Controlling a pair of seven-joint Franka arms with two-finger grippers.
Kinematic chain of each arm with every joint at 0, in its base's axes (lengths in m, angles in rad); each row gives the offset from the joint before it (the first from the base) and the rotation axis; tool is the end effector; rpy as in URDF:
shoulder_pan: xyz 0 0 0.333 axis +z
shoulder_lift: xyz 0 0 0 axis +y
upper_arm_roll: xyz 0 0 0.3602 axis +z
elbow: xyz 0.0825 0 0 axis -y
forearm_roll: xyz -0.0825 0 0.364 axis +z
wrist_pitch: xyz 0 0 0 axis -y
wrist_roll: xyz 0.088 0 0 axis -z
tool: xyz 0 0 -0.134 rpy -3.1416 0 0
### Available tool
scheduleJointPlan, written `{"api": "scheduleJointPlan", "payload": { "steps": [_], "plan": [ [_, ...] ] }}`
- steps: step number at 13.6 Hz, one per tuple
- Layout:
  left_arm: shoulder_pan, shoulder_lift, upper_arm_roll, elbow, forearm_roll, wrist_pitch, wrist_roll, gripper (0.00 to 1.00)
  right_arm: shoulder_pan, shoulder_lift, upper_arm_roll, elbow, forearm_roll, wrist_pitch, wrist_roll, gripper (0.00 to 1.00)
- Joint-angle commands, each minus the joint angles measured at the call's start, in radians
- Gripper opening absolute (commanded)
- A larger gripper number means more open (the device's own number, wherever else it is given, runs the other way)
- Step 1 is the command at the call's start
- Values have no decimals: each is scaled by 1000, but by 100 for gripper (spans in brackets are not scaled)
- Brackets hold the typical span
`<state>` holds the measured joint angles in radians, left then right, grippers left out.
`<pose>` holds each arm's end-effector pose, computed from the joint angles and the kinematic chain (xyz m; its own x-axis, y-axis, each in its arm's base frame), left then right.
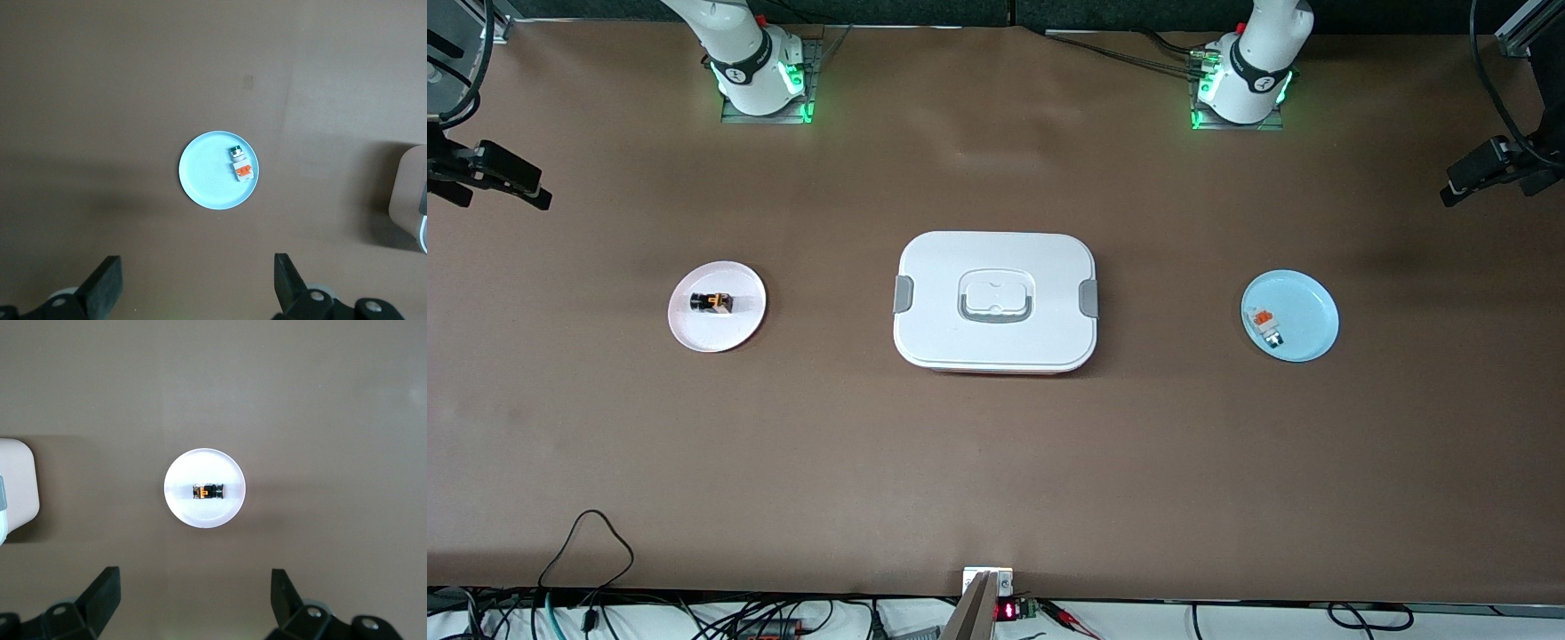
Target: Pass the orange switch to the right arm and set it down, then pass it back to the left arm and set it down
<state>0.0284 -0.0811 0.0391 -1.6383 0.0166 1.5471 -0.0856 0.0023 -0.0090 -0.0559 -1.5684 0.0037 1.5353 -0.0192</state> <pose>0.5012 0.0371 0.6512 0.9882 0.1527 -0.0090 0.1526 -0.9882 -0.0142 0.5263 -0.0279 0.6445 0.9991 -0.0342 -0.0240 -0.0344 -0.9994 -0.0047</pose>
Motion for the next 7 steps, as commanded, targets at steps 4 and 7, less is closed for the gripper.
{"api": "scheduleJointPlan", "payload": {
  "steps": [4,7],
  "plan": [
    [4,-12,-2,-11,8,-4,10,100,-4,0,-2,28,2,-20,-4,100],
    [4,-6,-1,-11,6,-4,7,100,-4,3,-2,28,7,-18,-2,100]
  ]
}}
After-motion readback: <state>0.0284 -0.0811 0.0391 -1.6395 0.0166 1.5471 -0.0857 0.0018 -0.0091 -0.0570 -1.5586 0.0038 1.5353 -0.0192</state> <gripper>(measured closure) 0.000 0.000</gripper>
